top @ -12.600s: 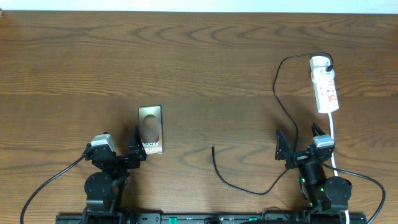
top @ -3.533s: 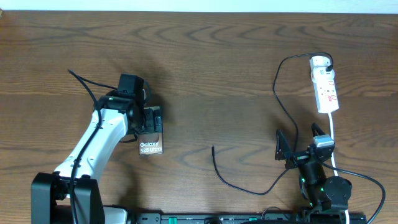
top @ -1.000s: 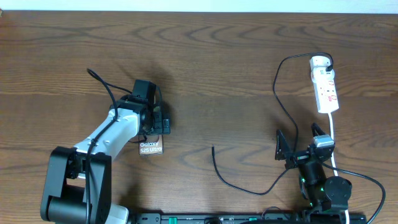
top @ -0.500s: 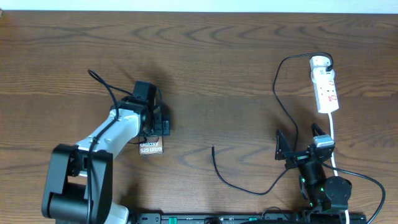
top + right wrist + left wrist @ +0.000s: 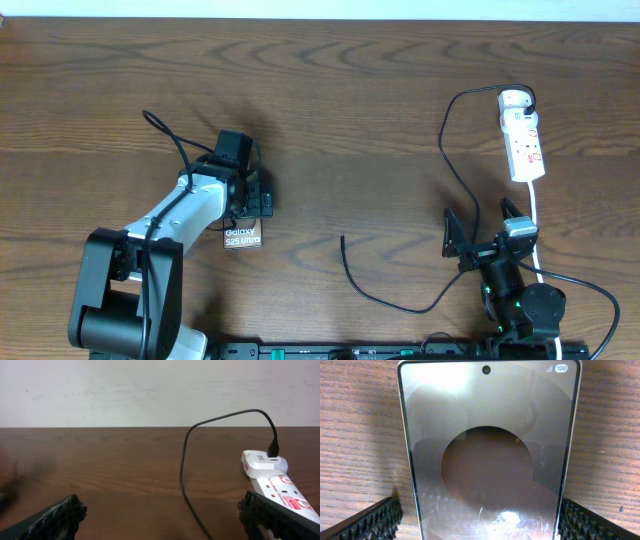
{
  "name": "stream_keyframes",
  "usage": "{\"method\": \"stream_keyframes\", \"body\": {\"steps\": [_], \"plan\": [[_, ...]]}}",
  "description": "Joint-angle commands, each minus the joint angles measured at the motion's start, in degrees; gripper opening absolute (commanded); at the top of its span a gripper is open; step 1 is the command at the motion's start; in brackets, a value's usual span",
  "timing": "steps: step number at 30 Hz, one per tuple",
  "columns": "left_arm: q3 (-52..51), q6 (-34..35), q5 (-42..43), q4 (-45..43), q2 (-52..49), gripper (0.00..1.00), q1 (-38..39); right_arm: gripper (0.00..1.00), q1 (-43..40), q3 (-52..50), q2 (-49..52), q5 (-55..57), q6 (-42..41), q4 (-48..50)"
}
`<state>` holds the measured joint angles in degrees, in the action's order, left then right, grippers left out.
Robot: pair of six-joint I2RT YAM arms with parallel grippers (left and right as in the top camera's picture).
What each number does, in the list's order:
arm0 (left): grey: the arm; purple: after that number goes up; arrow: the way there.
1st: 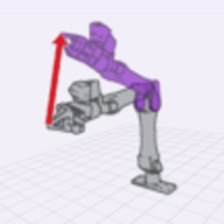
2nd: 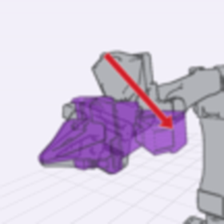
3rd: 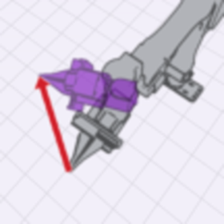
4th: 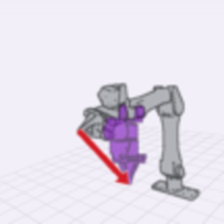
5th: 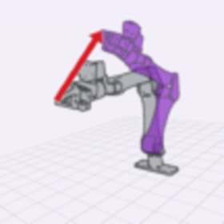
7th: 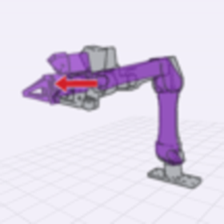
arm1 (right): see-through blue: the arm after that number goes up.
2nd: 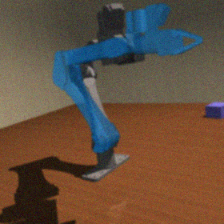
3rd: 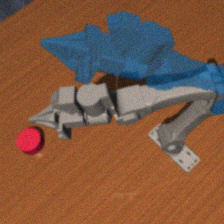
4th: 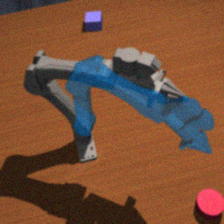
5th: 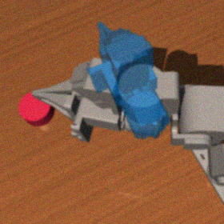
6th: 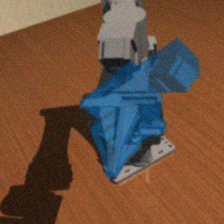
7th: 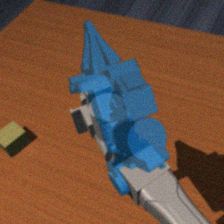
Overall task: Plug charger to phone and switch on socket
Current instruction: 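Close the left gripper on the phone's bottom edge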
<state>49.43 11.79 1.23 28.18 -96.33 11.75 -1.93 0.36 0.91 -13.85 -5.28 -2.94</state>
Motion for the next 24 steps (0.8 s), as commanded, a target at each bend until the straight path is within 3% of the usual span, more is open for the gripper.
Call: {"method": "stream_keyframes", "body": {"steps": [1,24], "plan": [[-0.55,-0.15,0.66,-0.02,-1.95,0.98,-0.04,0.99,0.52,-0.04,0.02,0.22,-0.46,-0.28],[-0.35,-0.13,4.76,-0.04,-1.92,1.0,-0.04,0.99,0.52,-0.04,0.02,0.22,-0.46,-0.28]]}}
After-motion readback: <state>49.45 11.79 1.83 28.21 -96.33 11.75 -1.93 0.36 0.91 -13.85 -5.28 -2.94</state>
